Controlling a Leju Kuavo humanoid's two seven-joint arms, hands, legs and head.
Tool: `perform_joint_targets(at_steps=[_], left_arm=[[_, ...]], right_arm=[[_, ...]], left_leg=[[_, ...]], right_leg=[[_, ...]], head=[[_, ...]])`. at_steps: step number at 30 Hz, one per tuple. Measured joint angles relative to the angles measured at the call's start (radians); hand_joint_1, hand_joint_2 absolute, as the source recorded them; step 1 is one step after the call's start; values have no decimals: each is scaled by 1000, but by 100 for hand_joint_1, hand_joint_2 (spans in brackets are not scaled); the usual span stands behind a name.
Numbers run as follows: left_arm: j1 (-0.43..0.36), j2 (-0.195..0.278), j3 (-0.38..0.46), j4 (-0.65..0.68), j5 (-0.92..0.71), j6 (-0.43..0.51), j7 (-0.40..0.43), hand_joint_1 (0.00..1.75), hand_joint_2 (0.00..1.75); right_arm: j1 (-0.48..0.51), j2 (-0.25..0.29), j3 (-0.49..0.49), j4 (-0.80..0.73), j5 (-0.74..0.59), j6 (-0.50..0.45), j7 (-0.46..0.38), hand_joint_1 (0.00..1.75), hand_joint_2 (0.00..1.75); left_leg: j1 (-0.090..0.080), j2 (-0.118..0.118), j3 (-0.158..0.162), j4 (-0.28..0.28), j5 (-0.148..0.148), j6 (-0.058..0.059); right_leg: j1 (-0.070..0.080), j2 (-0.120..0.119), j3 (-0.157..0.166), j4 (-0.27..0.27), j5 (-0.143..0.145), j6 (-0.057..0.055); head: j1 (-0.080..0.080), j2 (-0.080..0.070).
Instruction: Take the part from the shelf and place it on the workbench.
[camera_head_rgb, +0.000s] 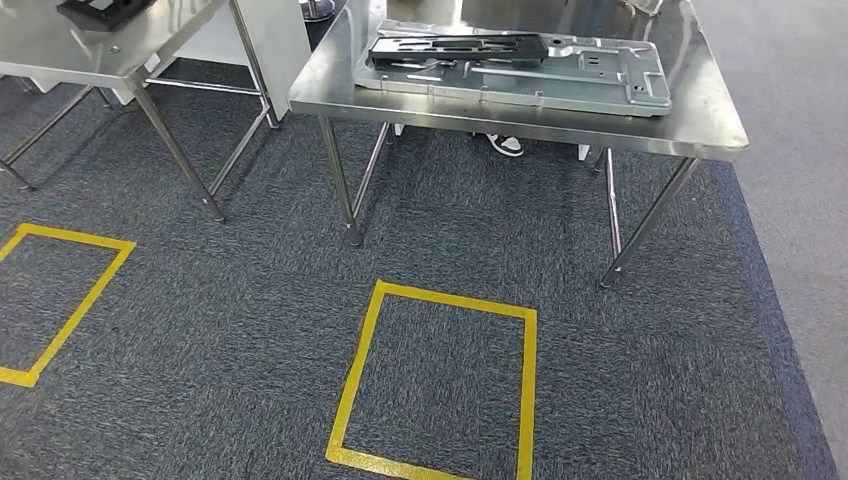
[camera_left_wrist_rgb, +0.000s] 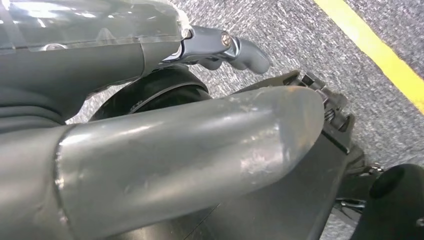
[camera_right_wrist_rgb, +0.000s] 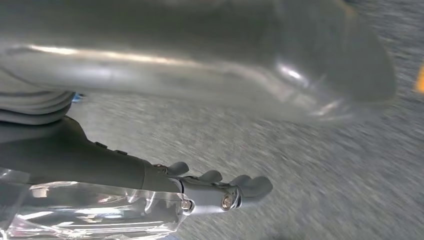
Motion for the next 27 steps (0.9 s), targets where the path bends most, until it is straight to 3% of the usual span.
perform_joint_targets(at_steps=[2,3,5,6,7,8,9,11,12,13,15,16,18,20,21,22,23,24,26,27], left_arm=[[0,1,0,0,-2,0,-1,0,0],[-1,2,1,0,-2,1,-2,0,0],[-3,3,1,0,-4,4,-3,0,0],[-4,5,1,0,-5,5,-3,0,0],[-4,6,2,0,-8,5,-3,0,0],[-3,7,2,0,-11,5,-3,0,0],[0,8,2,0,-15,5,-2,0,0],[8,9,2,0,-22,4,2,0,0],[11,9,2,0,-24,4,3,0,0],[13,9,2,0,-27,5,5,0,0],[13,6,2,0,-31,7,7,0,0],[12,3,2,0,-33,10,8,0,0],[10,-2,2,0,-34,16,12,0,0],[7,-6,2,0,-35,19,16,0,0],[7,-6,2,0,-34,19,15,0,0],[7,-7,2,0,-34,18,14,0,0],[8,-7,2,0,-34,18,12,0,0],[9,-7,2,0,-33,17,11,0,0],[10,-7,2,0,-31,17,8,0,0],[10,-8,2,0,-29,17,8,0,0]], right_arm=[[-4,5,-4,7,29,30,88,0,0],[-5,4,-6,12,42,48,133,0,0],[-6,1,-10,21,59,79,199,0,0],[-6,-5,-13,26,63,93,217,0,0],[-7,-13,-16,32,65,108,227,0,0],[-8,-23,-18,37,67,123,231,0,0],[-10,-34,-19,44,69,139,233,0,0],[-13,-52,-20,54,75,171,230,0,0],[-14,-58,-20,57,79,185,224,0,0],[-15,-63,-20,60,82,197,216,0,0],[-21,-69,-19,63,89,215,201,0,0],[-25,-70,-19,63,92,221,196,0,0],[-29,-70,-19,66,100,231,192,0,0],[-28,-69,-19,70,106,238,194,0,0],[-27,-66,-19,71,109,240,197,0,0],[-26,-62,-20,73,112,242,202,0,0],[-26,-58,-20,74,116,243,208,0,0],[-26,-55,-20,74,119,243,213,0,0],[-25,-54,-20,75,122,246,221,0,0],[-25,-53,-20,75,123,247,223,0,0]], left_leg=[[2,9,-14,30,-22,-10],[4,19,-31,71,-51,-15],[7,34,-83,199,-124,-24],[8,36,-102,254,-148,-28],[9,38,-107,280,-153,-31],[11,42,-92,266,-138,-32],[12,50,-61,216,-108,-33],[12,95,11,78,-52,-31],[10,115,31,30,-39,-26],[7,126,37,6,-35,-19],[4,111,27,-1,-32,-2],[5,100,24,-3,-27,6],[7,80,21,-9,-15,22],[6,61,14,-9,-8,33],[4,49,11,-8,-6,36],[2,36,9,-8,-4,37],[0,22,8,-6,-3,38],[-1,7,9,-5,-3,38],[-4,-17,8,-1,-3,36],[-4,-27,5,1,-4,32]], right_leg=[[-3,-20,-3,-5,8,-15],[-4,-31,-7,-8,12,-22],[-2,-55,-15,-7,16,-27],[-2,-69,-19,-7,17,-27],[-2,-82,-22,-6,18,-27],[-2,-93,-23,-5,19,-25],[-3,-104,-23,-4,19,-24],[-2,-121,-23,1,19,-16],[1,-128,-25,3,19,-9],[4,-138,-27,5,20,-2],[6,-160,-28,4,23,10],[5,-156,-28,7,19,16],[0,-110,-48,55,-21,25],[0,-57,-102,172,-89,26],[1,-47,-129,231,-112,25],[2,-43,-146,266,-116,23],[3,-40,-145,264,-100,19],[5,-34,-128,226,-68,14],[7,5,-70,100,0,-1],[8,25,-48,50,17,-7]], head=[[0,0],[0,0],[0,0],[0,0],[0,0],[0,0],[0,0],[0,0],[0,0],[0,0],[0,0],[0,0],[0,0],[0,0],[0,0],[0,0],[0,0],[0,0],[0,0],[0,0]])
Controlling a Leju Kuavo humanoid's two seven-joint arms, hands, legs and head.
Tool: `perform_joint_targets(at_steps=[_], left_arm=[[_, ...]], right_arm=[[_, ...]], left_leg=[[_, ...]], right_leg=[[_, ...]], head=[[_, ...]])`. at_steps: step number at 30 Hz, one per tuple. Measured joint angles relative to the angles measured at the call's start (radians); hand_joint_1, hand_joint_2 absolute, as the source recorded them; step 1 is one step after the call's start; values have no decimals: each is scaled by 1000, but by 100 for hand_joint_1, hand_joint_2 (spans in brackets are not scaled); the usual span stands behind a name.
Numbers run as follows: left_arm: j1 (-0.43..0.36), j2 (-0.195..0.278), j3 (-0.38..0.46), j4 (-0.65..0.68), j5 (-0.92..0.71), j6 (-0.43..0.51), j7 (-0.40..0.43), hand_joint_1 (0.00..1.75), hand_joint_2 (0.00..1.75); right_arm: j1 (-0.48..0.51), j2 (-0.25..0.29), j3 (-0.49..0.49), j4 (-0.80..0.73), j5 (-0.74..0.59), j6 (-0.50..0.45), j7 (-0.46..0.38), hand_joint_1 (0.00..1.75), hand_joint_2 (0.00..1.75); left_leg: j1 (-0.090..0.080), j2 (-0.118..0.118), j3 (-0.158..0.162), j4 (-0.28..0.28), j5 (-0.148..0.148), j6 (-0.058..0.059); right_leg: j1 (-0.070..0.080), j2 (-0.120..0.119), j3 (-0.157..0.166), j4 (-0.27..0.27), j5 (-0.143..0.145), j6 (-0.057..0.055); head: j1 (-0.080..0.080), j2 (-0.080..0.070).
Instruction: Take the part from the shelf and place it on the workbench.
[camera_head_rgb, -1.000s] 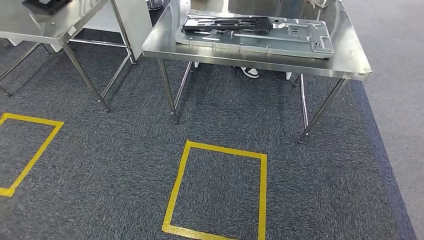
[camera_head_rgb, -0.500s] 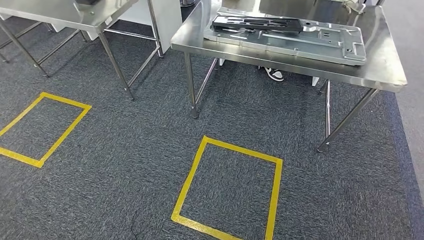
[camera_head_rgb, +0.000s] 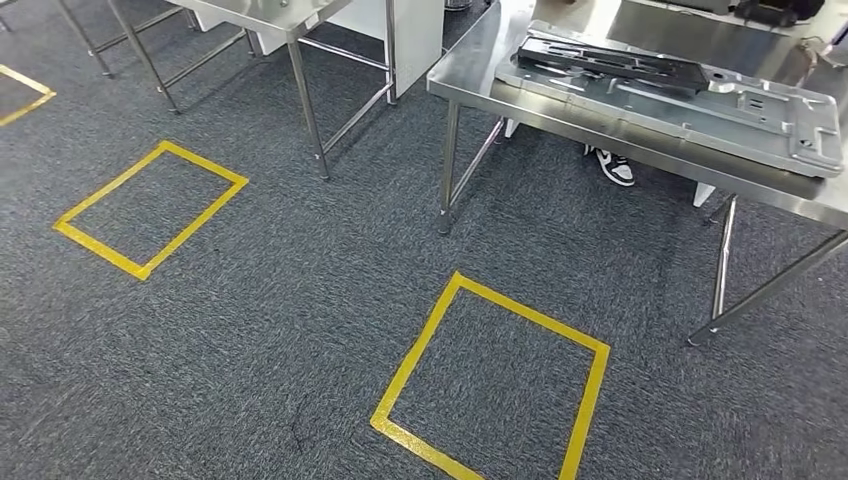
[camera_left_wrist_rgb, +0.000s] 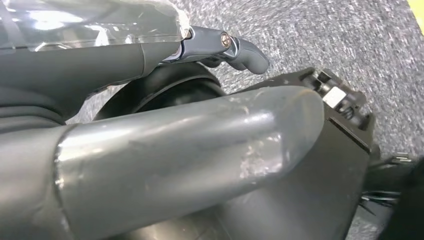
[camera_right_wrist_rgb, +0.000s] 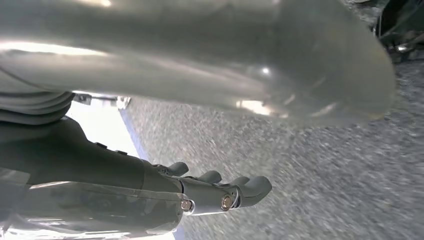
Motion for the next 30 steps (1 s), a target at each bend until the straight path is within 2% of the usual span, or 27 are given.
perform_joint_targets(at_steps=[1,2,3,4,5,6,8,9,10,11,12,13,14,15,16,17,19,20,21,23,24,25,26,27,28,30], left_arm=[[0,0,0,0,1,0,-1,0,0],[0,-1,1,0,3,1,-1,0,0],[0,-1,1,0,4,1,-2,0,0],[0,-1,2,0,4,1,-2,0,0],[0,0,3,0,5,2,-2,0,0],[0,1,3,0,5,2,-2,0,0],[-3,5,4,0,6,4,-2,0,0],[-5,6,5,0,6,5,-2,0,0],[-8,8,5,0,6,5,-2,0,0],[-9,9,5,0,6,5,-2,0,0],[-8,10,5,0,6,5,-2,0,0],[-5,12,6,0,6,5,-2,0,0],[-1,12,7,0,7,6,-1,0,0],[2,13,9,0,7,6,0,0,0],[4,12,10,0,7,7,0,0,0],[4,12,12,0,8,8,0,0,0],[4,10,15,0,9,9,0,0,0],[4,9,16,0,9,9,0,0,0],[4,8,18,0,10,9,0,0,0],[2,7,20,0,12,9,0,0,0],[2,6,21,0,13,9,0,0,0],[4,6,21,0,13,9,0,0,0],[5,6,21,0,13,9,0,0,0],[6,5,22,0,13,9,0,0,0],[6,3,22,0,13,10,-1,0,0],[5,-3,22,0,13,11,-1,0,0]], right_arm=[[0,0,0,0,1,3,1,0,0],[0,1,-1,0,2,6,2,0,0],[-3,1,-1,1,3,10,2,0,0],[-4,1,-1,1,4,13,2,0,0],[-5,0,-1,1,5,15,2,0,0],[-5,0,-1,2,6,16,1,0,0],[-1,-5,-1,3,6,17,1,0,0],[0,-9,-1,4,6,17,1,0,0],[0,-13,-1,6,6,17,1,0,0],[-1,-17,-1,8,6,17,1,0,0],[-2,-20,-1,9,7,17,1,0,0],[-3,-23,-1,10,7,19,1,0,0],[-4,-25,-1,11,9,21,0,0,0],[-5,-27,-1,11,11,23,-1,0,0],[-5,-29,-1,11,12,26,-1,0,0],[-6,-30,-1,11,14,28,-2,0,0],[-12,-30,-1,11,15,32,-3,0,0],[-15,-30,-1,11,15,33,-3,0,0],[-17,-30,-1,11,15,34,-4,0,0],[-16,-26,-1,11,16,35,-5,0,0],[-15,-22,-1,11,17,35,-5,0,0],[-14,-19,-1,11,17,35,-5,0,0],[-13,-17,-1,11,17,35,-5,0,0],[-12,-16,-1,11,17,36,-6,0,0],[-12,-16,-1,11,17,38,-9,0,0],[-11,-15,-2,11,18,41,-18,0,0]], left_leg=[[1,-9,-4,2,0,-5],[3,-19,-9,2,2,-11],[5,-31,-13,1,4,-18],[5,-30,-14,3,3,-24],[4,-18,-19,13,-6,-30],[2,3,-30,43,-26,-37],[4,48,-80,155,-92,-51],[5,57,-111,221,-122,-57],[7,60,-131,269,-138,-62],[9,62,-136,285,-135,-67],[12,66,-121,262,-111,-71],[16,77,-89,203,-74,-74],[17,96,-53,132,-43,-78],[17,113,-22,69,-21,-73],[15,126,-6,29,-12,-65],[12,130,-4,15,-15,-54],[11,112,-10,12,-11,-33],[12,103,-10,9,-8,-26],[13,95,-11,7,-4,-19],[13,79,-12,5,1,-9],[11,70,-14,5,3,-6],[8,59,-16,6,3,-4],[5,46,-16,6,4,-3],[3,32,-15,6,5,-2],[0,18,-13,6,5,-2],[-3,-6,-11,8,5,-3]], right_leg=[[1,15,12,-30,5,-4],[2,18,16,-40,1,-7],[2,7,18,-48,2,-8],[0,-5,21,-55,5,-11],[-3,-17,26,-62,8,-13],[-6,-32,31,-70,11,-17],[-7,-60,35,-74,11,-22],[-8,-77,34,-73,10,-22],[-8,-91,34,-72,9,-22],[-9,-105,34,-70,7,-20],[-11,-117,34,-68,5,-17],[-12,-128,36,-64,1,-12],[-12,-137,37,-59,-3,-7],[-11,-146,36,-54,-7,0],[-8,-154,35,-49,-10,6],[-5,-162,34,-47,-11,12],[-5,-178,35,-46,-12,21],[-7,-169,34,-38,-21,25],[-10,-148,26,-15,-40,29],[-11,-92,-21,88,-104,30],[-10,-77,-53,153,-133,27],[-7,-71,-79,203,-147,24],[-3,-68,-91,223,-141,19],[1,-64,-87,206,-116,13],[5,-56,-66,155,-78,4],[11,-10,-14,30,-16,-18]], head=[[0,0],[0,0],[0,0],[0,0],[0,0],[-1,0],[-1,0],[-1,0],[-1,0],[-1,0],[-1,0],[-1,0],[-1,0],[-1,0],[0,0],[0,0],[0,0],[0,0],[0,0],[1,0],[0,0],[0,0],[0,0],[0,0],[0,0],[0,0]])
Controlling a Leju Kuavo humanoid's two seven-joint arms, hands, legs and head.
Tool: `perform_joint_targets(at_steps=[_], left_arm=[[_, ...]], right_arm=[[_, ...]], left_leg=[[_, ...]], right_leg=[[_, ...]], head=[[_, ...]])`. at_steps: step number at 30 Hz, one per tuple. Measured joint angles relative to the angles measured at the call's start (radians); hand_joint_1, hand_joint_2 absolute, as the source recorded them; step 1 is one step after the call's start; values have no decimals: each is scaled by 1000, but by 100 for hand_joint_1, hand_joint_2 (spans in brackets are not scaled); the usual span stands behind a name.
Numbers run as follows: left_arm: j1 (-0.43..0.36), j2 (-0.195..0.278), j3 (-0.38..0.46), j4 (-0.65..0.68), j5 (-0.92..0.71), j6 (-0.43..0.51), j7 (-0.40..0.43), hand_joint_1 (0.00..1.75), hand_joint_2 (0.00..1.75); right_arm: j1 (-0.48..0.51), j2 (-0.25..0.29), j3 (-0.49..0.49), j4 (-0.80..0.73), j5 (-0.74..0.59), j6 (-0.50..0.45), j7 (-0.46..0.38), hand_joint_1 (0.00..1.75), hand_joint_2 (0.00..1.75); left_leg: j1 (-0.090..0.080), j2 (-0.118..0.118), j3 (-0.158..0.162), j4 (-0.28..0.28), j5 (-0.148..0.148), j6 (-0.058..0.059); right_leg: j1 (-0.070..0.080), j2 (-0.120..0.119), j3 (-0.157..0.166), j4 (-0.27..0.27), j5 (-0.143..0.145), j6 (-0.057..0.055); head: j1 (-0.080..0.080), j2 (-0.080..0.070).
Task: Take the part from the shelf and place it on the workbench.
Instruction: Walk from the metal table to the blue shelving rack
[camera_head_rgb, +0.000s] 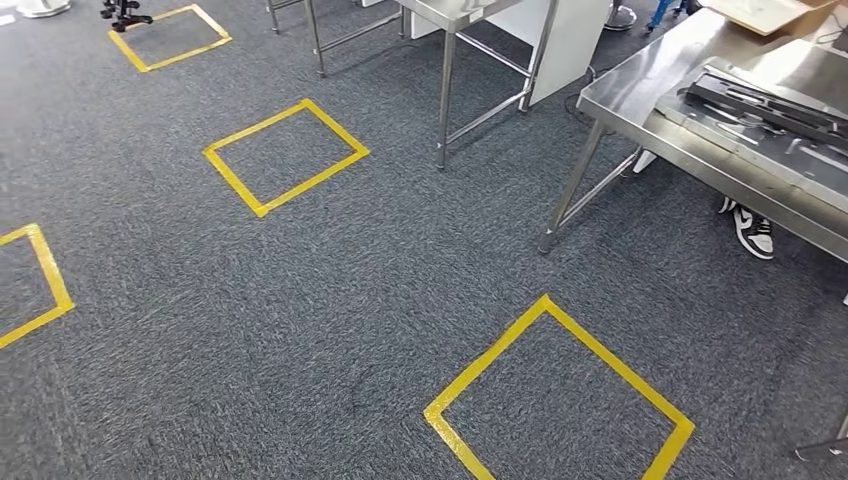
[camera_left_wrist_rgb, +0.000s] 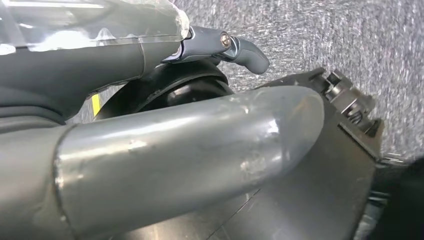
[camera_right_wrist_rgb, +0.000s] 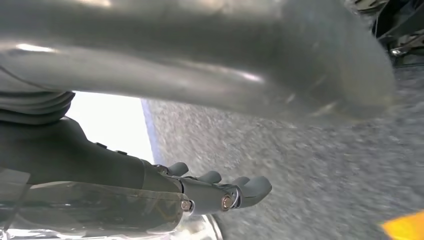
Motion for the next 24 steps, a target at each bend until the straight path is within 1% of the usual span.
perform_joint_targets(at_steps=[1,2,3,4,5,6,7,8,9,10,11,12,13,14,15,16,17,18,19,20,21,22,23,24], left_arm=[[-1,-3,0,0,0,2,0,0,0],[-2,-5,0,0,0,4,1,0,0],[-3,-6,0,0,0,6,1,0,0],[-4,-6,0,0,0,7,1,0,0],[-3,-6,1,0,0,7,2,0,0],[-3,-6,1,0,0,8,2,0,0],[-3,-5,1,0,0,8,2,0,0],[-4,-3,1,0,0,9,2,0,0],[-7,-1,2,0,0,10,2,0,0],[-9,0,2,0,0,11,2,0,0],[-11,2,2,0,0,11,1,0,0],[-11,3,3,0,0,12,1,0,0],[-9,4,3,0,0,12,2,0,0],[-6,5,4,0,0,12,3,0,0],[-3,5,5,0,0,12,4,0,0],[0,5,6,0,0,12,4,0,0],[1,5,6,0,0,13,5,0,0],[1,5,6,0,0,13,5,0,0],[1,5,6,0,0,13,4,0,0],[0,4,6,0,0,13,3,0,0],[0,3,6,0,0,13,2,0,0],[-1,2,6,0,0,13,1,0,0],[-2,2,6,0,0,13,1,0,0],[-3,1,6,0,0,13,0,0,0]], right_arm=[[0,0,0,0,1,1,-5,0,0],[-2,0,-1,0,1,1,-9,0,0],[-4,1,-1,0,2,1,-11,0,0],[-6,1,-1,0,3,2,-13,0,0],[-8,0,-2,0,4,3,-14,0,0],[-8,0,-2,0,4,4,-14,0,0],[-7,0,-3,0,5,6,-15,0,0],[-5,-2,-4,1,6,9,-15,0,0],[-4,-5,-5,1,6,11,-15,0,0],[-3,-9,-6,3,6,14,-16,0,0],[-3,-13,-7,4,7,16,-16,0,0],[-4,-16,-7,6,8,18,-16,0,0],[-5,-19,-7,7,8,19,-16,0,0],[-7,-21,-7,8,8,20,-16,0,0],[-7,-22,-8,8,9,21,-16,0,0],[-8,-23,-8,8,9,21,-16,0,0],[-8,-24,-8,9,9,22,-16,0,0],[-10,-24,-8,9,9,22,-16,0,0],[-13,-24,-8,9,10,22,-16,0,0],[-16,-24,-8,9,10,22,-15,0,0],[-18,-23,-8,9,11,22,-14,0,0],[-18,-22,-8,9,12,22,-14,0,0],[-17,-19,-8,9,12,22,-14,0,0],[-15,-16,-8,9,12,22,-14,0,0]], left_leg=[[1,-10,-2,1,1,-2],[3,-19,-5,0,1,-6],[4,-29,-9,-1,3,-11],[4,-40,-9,-4,5,-17],[2,-36,-10,-1,2,-23],[-1,-18,-16,17,-11,-29],[-3,7,-31,54,-36,-34],[-2,36,-56,111,-69,-40],[0,54,-86,176,-102,-47],[2,61,-109,229,-123,-52],[5,65,-119,256,-127,-57],[8,69,-111,245,-112,-62],[12,77,-84,199,-82,-66],[15,96,-48,130,-48,-69],[15,116,-17,65,-25,-69],[14,130,3,20,-11,-63],[12,139,11,-2,-7,-54],[9,133,7,-5,-8,-44],[10,123,4,-5,-6,-34],[11,114,3,-8,-3,-27],[12,105,3,-10,0,-19],[15,97,4,-13,4,-12],[15,89,4,-14,6,-8],[14,79,2,-13,7,-5]], right_leg=[[2,19,17,-41,14,-7],[3,31,25,-62,16,-11],[4,26,29,-70,15,-11],[1,14,33,-78,17,-10],[-2,2,40,-88,20,-11],[-6,-13,47,-99,23,-11],[-9,-28,54,-108,26,-12],[-9,-44,58,-112,25,-13],[-9,-60,59,-113,24,-14],[-9,-76,59,-112,22,-14],[-9,-91,60,-111,20,-13],[-11,-105,61,-109,17,-11],[-13,-117,63,-106,14,-8],[-13,-128,64,-102,10,-4],[-13,-138,65,-96,5,2],[-11,-146,64,-91,2,8],[-8,-154,63,-87,-1,14],[-6,-163,62,-86,-1,18],[-6,-170,63,-86,-1,22],[-8,-165,65,-83,-6,27],[-11,-146,60,-69,-19,32],[-13,-119,46,-36,-42,35],[-15,-89,20,19,-74,37],[-15,-69,-14,88,-108,37]], head=[[0,0],[0,0],[0,0],[0,0],[0,0],[0,0],[0,0],[-1,0],[-1,0],[-1,0],[-1,0],[-1,0],[-1,0],[-1,0],[-1,0],[-1,0],[-1,0],[-1,0],[-1,0],[0,0],[0,0],[0,0],[0,0],[0,0]])
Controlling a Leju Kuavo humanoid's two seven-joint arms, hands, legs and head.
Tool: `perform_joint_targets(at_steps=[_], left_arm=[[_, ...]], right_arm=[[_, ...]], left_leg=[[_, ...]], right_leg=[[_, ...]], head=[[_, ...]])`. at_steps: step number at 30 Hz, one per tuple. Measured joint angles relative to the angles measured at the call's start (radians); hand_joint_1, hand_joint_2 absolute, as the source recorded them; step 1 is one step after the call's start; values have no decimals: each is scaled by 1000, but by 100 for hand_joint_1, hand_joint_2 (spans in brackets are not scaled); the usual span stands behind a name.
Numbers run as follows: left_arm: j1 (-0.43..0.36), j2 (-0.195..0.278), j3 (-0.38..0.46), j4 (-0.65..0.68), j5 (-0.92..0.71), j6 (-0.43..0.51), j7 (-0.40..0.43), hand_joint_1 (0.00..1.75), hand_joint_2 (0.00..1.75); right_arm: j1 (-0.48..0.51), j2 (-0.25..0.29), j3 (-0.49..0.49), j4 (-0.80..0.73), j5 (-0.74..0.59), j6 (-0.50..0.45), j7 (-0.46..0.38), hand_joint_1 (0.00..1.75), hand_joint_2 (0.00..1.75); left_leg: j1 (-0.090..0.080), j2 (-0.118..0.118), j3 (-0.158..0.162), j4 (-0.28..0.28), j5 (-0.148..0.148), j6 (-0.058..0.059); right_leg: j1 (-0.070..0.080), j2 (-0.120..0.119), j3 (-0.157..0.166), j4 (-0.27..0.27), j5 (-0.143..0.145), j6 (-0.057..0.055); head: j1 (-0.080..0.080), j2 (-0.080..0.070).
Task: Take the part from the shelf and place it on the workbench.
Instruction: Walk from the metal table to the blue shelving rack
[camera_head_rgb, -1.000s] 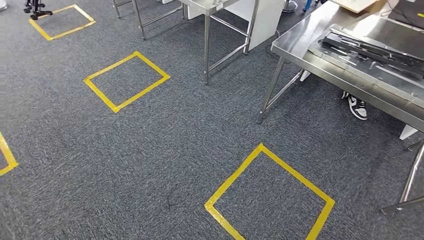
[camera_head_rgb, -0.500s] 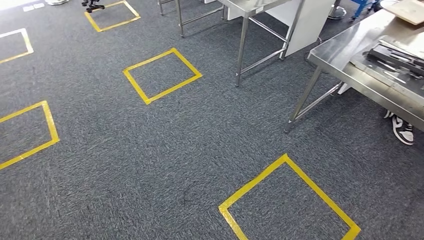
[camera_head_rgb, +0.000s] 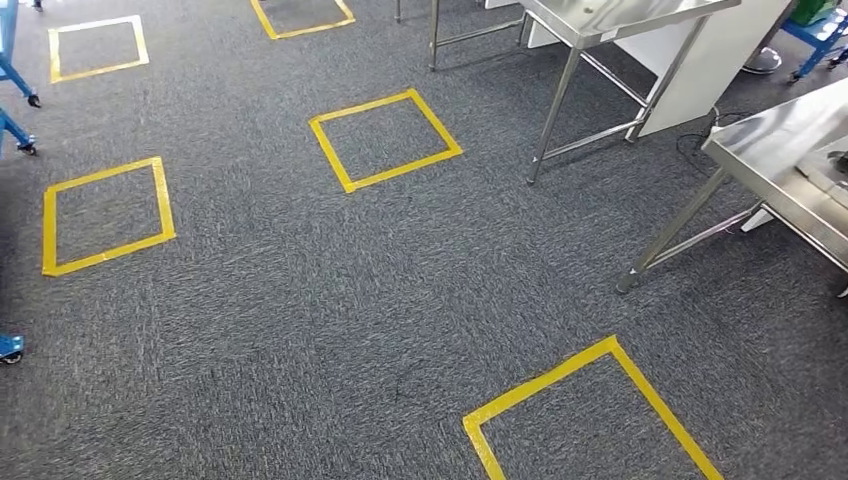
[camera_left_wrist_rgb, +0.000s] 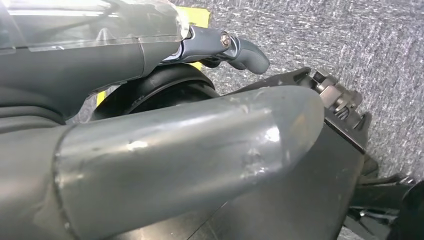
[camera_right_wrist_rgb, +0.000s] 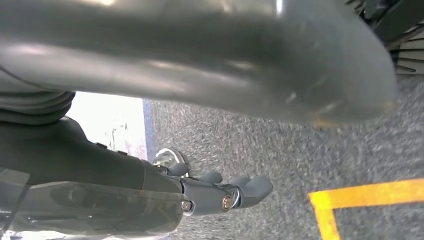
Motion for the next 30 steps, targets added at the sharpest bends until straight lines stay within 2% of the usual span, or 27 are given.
perform_joint_targets(at_steps=[1,2,3,4,5,6,7,9,10,11,12,13,15,16,17,18,19,20,21,23,24,26,27,28,30], left_arm=[[0,-1,0,0,0,0,0,0,0],[0,-1,0,0,0,0,-1,0,0],[1,-2,0,0,0,-1,-1,0,0],[2,-2,0,0,0,-2,-1,0,0],[2,-4,0,0,0,-2,-1,0,0],[2,-6,0,0,0,-3,-1,0,0],[1,-8,0,0,0,-3,-1,0,0],[-1,-11,0,0,0,-3,-1,0,0],[-2,-11,0,0,0,-3,-1,0,0],[-2,-11,0,0,0,-2,-1,0,0],[-1,-11,0,0,0,-2,0,0,0],[-1,-9,1,0,0,-1,0,0,0],[-4,-5,2,0,1,0,0,0,0],[-6,-2,2,0,1,1,-1,0,0],[-9,0,3,0,1,1,-1,0,0],[-10,2,3,0,1,1,-2,0,0],[-9,3,4,0,2,1,-1,0,0],[-7,5,6,0,2,0,-1,0,0],[-3,5,8,0,3,0,1,0,0],[1,6,12,0,3,0,2,0,0],[2,6,13,0,3,1,2,0,0],[2,5,16,0,3,1,1,0,0],[2,4,17,0,3,1,1,0,0],[2,3,17,0,4,1,0,0,0],[0,1,18,0,4,1,0,0,0]], right_arm=[[2,3,0,0,0,0,0,0,0],[3,5,0,0,1,0,0,0,0],[4,6,0,0,2,0,0,0,0],[5,7,0,0,2,0,0,0,0],[5,7,0,1,2,0,0,0,0],[5,7,-1,0,2,0,0,0,0],[6,7,-1,0,2,0,0,0,0],[4,7,-2,0,3,0,0,0,0],[2,7,-2,0,4,1,0,0,0],[0,7,-2,0,5,1,0,0,0],[-1,7,-2,0,7,2,0,0,0],[0,7,-2,0,9,2,0,0,0],[5,5,-2,1,14,2,0,0,0],[7,3,-2,1,16,3,0,0,0],[8,-1,-2,1,17,3,0,0,0],[8,-4,-2,1,18,4,0,0,0],[7,-8,-2,2,19,6,0,0,0],[6,-10,-2,2,20,7,-1,0,0],[5,-11,-2,3,20,8,-1,0,0],[4,-14,-3,3,22,8,-1,0,0],[3,-15,-3,3,23,8,-2,0,0],[-2,-15,-3,4,25,11,-2,0,0],[-5,-14,-3,4,27,13,-2,0,0],[-6,-13,-3,4,28,16,-3,0,0],[-3,-6,-3,4,30,19,-3,0,0]], left_leg=[[-1,-11,-1,0,1,2],[-3,-23,-2,1,1,3],[-4,-37,-1,1,2,3],[-5,-52,1,2,2,3],[-6,-66,3,3,2,3],[-7,-77,4,3,2,2],[-7,-89,2,4,2,-1],[-3,-108,-4,4,3,-11],[-1,-119,-7,3,5,-18],[0,-120,-8,4,5,-23],[-1,-108,-11,12,-1,-28],[-3,-87,-21,37,-18,-33],[-5,-38,-67,140,-80,-43],[-4,-26,-97,204,-111,-49],[-2,-20,-116,250,-127,-54],[0,-15,-120,266,-125,-59],[3,-8,-105,242,-104,-64],[7,2,-74,185,-71,-68],[9,22,-40,119,-44,-71],[8,46,3,27,-15,-62],[5,49,5,14,-16,-52],[3,28,1,11,-11,-32],[4,21,1,8,-8,-25],[6,12,3,5,-5,-18],[6,-4,2,1,0,-8]], right_leg=[[0,9,-34,66,-25,0],[1,13,-59,110,-32,-2],[2,16,-66,114,-16,-5],[3,20,-54,79,19,-10],[5,32,-27,15,63,-17],[7,55,2,-55,97,-26],[8,75,26,-112,119,-33],[11,95,45,-161,127,-41],[13,86,47,-167,128,-41],[10,74,51,-174,131,-43],[8,62,57,-183,134,-45],[5,48,63,-193,137,-47],[5,18,69,-201,138,-52],[5,1,69,-201,137,-53],[6,-15,69,-200,135,-53],[6,-30,69,-198,133,-52],[5,-43,70,-196,131,-50],[3,-54,71,-191,127,-46],[3,-64,71,-185,122,-40],[6,-82,69,-172,112,-28],[8,-89,69,-169,110,-22],[8,-100,71,-169,109,-13],[5,-88,71,-163,102,-9],[3,-65,64,-143,85,-5],[0,-8,17,-41,23,-1]], head=[[0,0],[0,0],[0,0],[0,0],[0,0],[0,0],[0,0],[0,0],[0,0],[0,0],[0,0],[0,0],[0,0],[0,0],[0,0],[0,0],[0,0],[0,0],[0,0],[0,0],[0,0],[0,0],[0,0],[0,0],[0,0]])
